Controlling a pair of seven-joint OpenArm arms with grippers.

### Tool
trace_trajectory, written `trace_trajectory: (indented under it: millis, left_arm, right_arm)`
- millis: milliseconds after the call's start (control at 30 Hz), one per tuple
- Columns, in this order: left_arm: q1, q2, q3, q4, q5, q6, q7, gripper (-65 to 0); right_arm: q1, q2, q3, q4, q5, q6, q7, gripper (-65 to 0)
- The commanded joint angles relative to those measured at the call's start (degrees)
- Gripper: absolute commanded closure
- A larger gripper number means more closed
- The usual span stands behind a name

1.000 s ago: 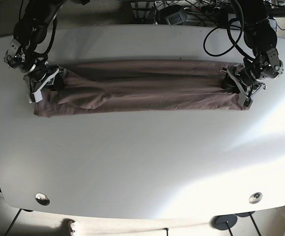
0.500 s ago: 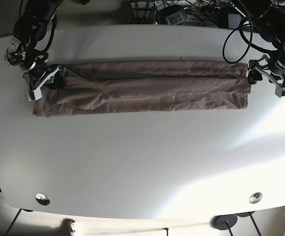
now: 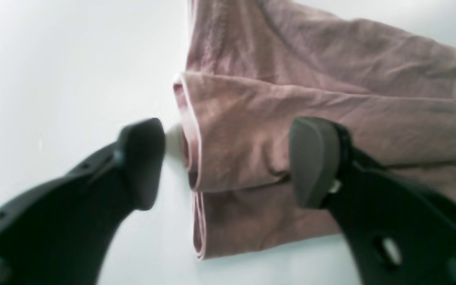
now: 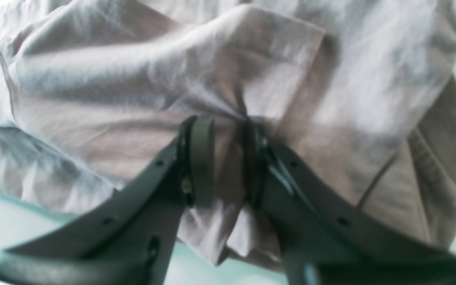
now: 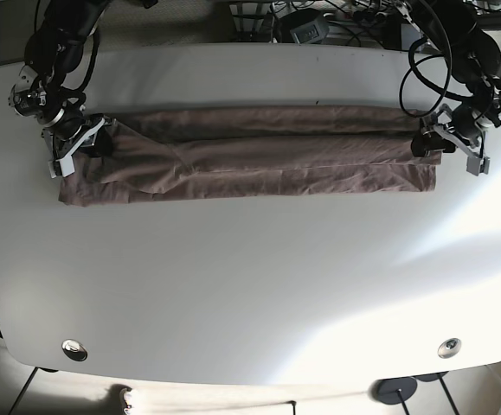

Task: Fold the T-shirt properly
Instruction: 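Move the left gripper along the strip toward the right gripper, then fold the strip end with the left gripper over toward the right gripper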

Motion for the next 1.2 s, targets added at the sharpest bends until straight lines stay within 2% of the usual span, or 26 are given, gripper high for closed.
trace_trajectory:
  millis: [33,100,133,267,467,533,633,733,800,900,1100,1200]
  left_arm:
    - [0.20,-0.30,2.23,0.07,1.61,0.03,2.39,-22.1]
    - [0.29,-0.38,3.99,0.16,1.61,0.03,2.39,-6.1]
    - [0.29,-0.38,4.69,0.33,1.52,-0.05,2.39,-3.8]
    - [1.43,0.05,6.36,10.97,1.61,-0.05,2.39,-3.6]
    - [3.89,0.41,16.82,24.95,1.61,0.47,2.30,-3.6]
    - [3.72,2.34,20.69,25.21,1.87,0.74,2.30,-3.6]
    - [3.72,5.94,27.19,25.21,4.86,3.99,2.21,-3.6]
    - [3.63,8.67,33.88,25.13,9.43,5.22,0.01,-3.6]
    - [3.63,10.08,36.51,25.04,12.60,5.22,-2.10,-3.6]
    - [3.63,12.71,39.94,23.10,18.05,5.22,-2.36,-3.6]
    - [3.63,13.24,44.69,21.96,18.40,5.22,-2.63,-3.6]
    - [2.75,15.70,45.30,21.96,18.67,5.31,-2.63,-3.6]
  right_arm:
    - [-0.22,0.24,0.00,0.09,-2.36,-0.34,-2.75,-13.0]
    - [-0.22,0.24,0.00,0.09,-2.36,-0.34,-2.75,-13.0]
    - [-0.22,0.24,0.00,0.09,-2.36,-0.34,-2.75,-13.0]
    - [-0.22,0.24,0.00,0.09,-2.36,-0.34,-2.75,-13.0]
    - [-0.13,0.24,0.00,0.09,-2.36,-0.34,-2.75,-13.0]
    - [-0.04,0.24,0.00,0.09,-2.36,-0.34,-2.75,-13.0]
    - [-0.04,0.16,0.00,0.09,-2.36,-0.34,-2.75,-13.0]
    - [0.04,0.16,0.00,0.09,-2.36,-0.34,-2.75,-13.0]
    - [0.04,0.16,0.00,0.09,-2.36,-0.34,-2.75,-13.0]
    - [0.04,0.16,0.00,0.09,-2.36,-0.34,-2.75,-13.0]
    - [0.04,0.16,0.00,0.09,-2.36,-0.34,-2.75,-13.0]
    - [0.04,0.16,0.00,0.09,-2.36,-0.34,-2.75,-13.0]
